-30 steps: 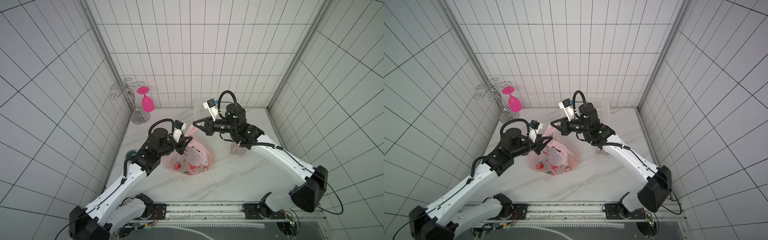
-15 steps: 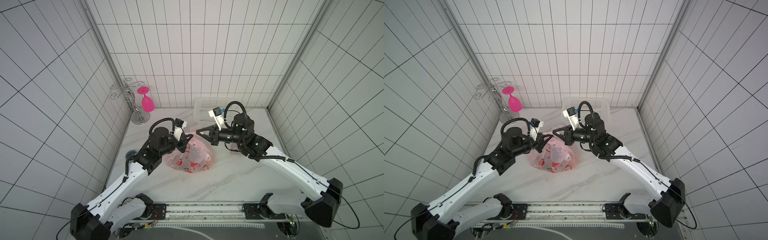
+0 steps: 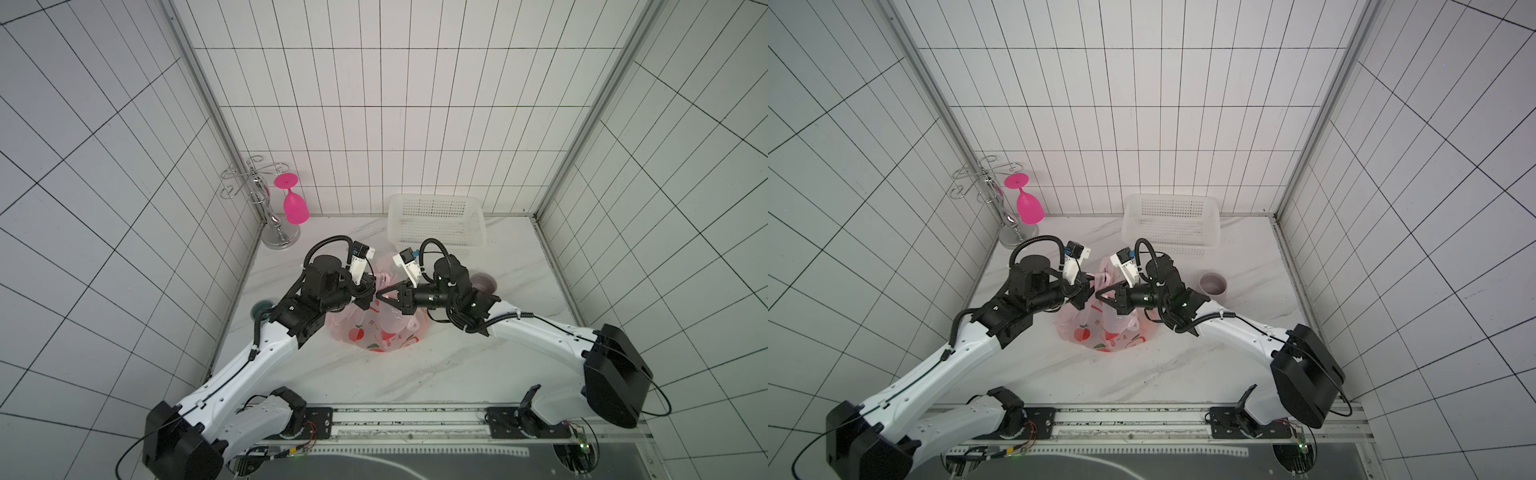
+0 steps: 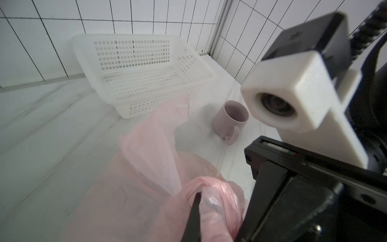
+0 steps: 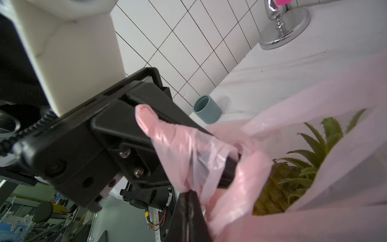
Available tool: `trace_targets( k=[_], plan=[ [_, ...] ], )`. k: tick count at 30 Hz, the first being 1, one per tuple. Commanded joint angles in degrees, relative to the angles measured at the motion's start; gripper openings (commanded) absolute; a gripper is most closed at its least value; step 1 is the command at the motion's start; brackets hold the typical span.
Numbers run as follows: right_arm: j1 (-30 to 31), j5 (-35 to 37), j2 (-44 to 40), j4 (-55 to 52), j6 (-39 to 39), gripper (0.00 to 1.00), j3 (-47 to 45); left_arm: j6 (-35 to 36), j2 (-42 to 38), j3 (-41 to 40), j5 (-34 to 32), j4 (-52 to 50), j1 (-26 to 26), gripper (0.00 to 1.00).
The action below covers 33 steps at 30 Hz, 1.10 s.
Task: Place the pineapple into a plastic bag & tie a knot
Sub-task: Cross the plastic bag at the center of the board.
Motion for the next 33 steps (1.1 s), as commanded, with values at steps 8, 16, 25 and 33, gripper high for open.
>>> trace_targets(
  k=[8, 16, 25, 33],
  plan=[
    [-4.2, -2.2, 3.8, 4.0, 1.2, 0.00, 2.5, 0.0, -2.3, 2.2, -0.2, -8.6, 0.2, 0.14],
    [-4.7, -4.0, 3.0, 5.4, 2.1, 0.00, 2.6, 1.0, -3.4, 2.1, -0.1, -13.0, 0.1, 0.32],
    [-3.3, -4.9, 1.7, 4.4, 0.7, 0.00, 2.5, -2.0, -3.3, 2.0, 2.5, -9.0, 0.6, 0.42],
    [-2.1, -5.3, 0.3, 3.7, -1.3, 0.00, 0.9, -7.2, -0.8, 2.4, 3.9, -4.7, 3.4, 0.41]
  ],
)
